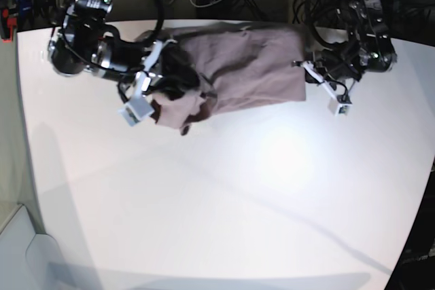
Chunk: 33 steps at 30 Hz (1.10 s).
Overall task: Layout the t-shirt on the table in an organized manner, then fold the t-shirt properly
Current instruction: 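Lift the right gripper's end and fold it over toward the left gripper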
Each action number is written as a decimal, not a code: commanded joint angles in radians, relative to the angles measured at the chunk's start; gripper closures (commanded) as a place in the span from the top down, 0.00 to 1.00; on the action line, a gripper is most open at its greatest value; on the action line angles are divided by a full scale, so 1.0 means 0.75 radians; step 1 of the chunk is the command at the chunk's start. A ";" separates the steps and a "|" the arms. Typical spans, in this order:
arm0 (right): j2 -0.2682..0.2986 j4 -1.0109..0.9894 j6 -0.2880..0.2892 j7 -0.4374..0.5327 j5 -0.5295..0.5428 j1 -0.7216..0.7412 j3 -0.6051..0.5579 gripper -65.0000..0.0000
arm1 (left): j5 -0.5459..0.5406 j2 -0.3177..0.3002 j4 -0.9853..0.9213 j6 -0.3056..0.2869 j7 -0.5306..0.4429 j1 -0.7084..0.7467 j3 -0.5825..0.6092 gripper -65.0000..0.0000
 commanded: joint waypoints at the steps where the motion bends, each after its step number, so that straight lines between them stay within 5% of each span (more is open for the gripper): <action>1: -0.003 0.023 -0.001 0.033 0.055 0.014 -0.039 0.00 | 0.004 -0.001 0.020 0.003 0.018 -0.004 0.000 0.00; 8: -0.024 -0.052 -0.001 0.081 0.053 0.041 -0.311 0.00 | 0.002 0.018 0.027 0.003 0.018 -0.002 0.000 0.00; 20: 0.015 -0.427 -0.001 0.089 0.055 0.244 -0.544 0.00 | 0.004 0.020 0.024 0.003 0.016 -0.004 0.000 0.00; 33: -0.007 -0.603 -0.001 0.184 0.053 0.379 -0.650 0.00 | 0.004 0.026 0.027 0.003 0.016 -0.002 0.000 0.00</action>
